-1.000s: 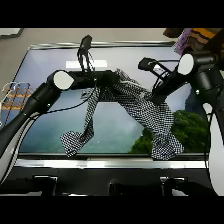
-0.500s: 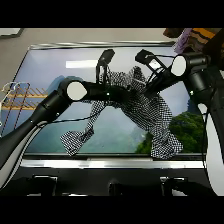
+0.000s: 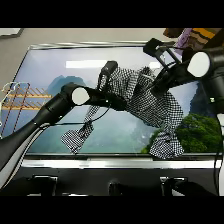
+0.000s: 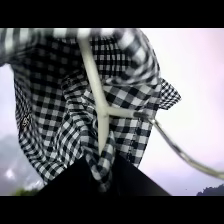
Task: Fold the clothes and pants, and hang the long-sleeved shirts on hangers.
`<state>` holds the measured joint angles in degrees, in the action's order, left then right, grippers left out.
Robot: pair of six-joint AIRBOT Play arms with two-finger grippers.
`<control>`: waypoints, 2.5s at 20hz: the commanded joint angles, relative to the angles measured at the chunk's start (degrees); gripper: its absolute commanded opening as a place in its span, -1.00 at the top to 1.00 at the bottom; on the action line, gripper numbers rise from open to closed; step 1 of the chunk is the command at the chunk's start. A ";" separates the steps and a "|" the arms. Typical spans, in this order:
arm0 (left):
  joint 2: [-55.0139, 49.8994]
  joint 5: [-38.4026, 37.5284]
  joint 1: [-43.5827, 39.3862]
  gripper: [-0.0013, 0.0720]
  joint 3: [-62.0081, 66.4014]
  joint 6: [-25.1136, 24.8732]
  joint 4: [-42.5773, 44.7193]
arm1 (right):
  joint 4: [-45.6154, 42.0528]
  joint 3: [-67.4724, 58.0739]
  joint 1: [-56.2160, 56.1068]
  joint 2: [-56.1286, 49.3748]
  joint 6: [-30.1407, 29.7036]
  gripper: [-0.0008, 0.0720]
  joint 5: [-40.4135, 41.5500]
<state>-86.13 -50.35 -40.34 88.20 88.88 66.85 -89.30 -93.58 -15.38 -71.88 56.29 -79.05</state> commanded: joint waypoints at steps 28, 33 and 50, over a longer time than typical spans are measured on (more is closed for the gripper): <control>7.41 -26.62 17.03 -0.83 -7.45 -56.13 -15.45 | 17.09 0.02 -0.07 -1.81 -42.23 0.88 -7.34; 4.52 -26.75 17.03 -0.60 -7.45 -56.19 -15.26 | 18.67 0.02 -0.07 -1.81 -42.21 0.88 -7.37; 5.53 -24.55 17.05 0.89 -6.99 -58.95 -11.61 | 21.00 0.00 2.32 0.02 -30.71 -0.18 -5.86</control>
<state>-81.54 -76.14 -23.31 81.10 30.20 53.45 -67.81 -93.58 -14.57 -72.95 20.38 -85.65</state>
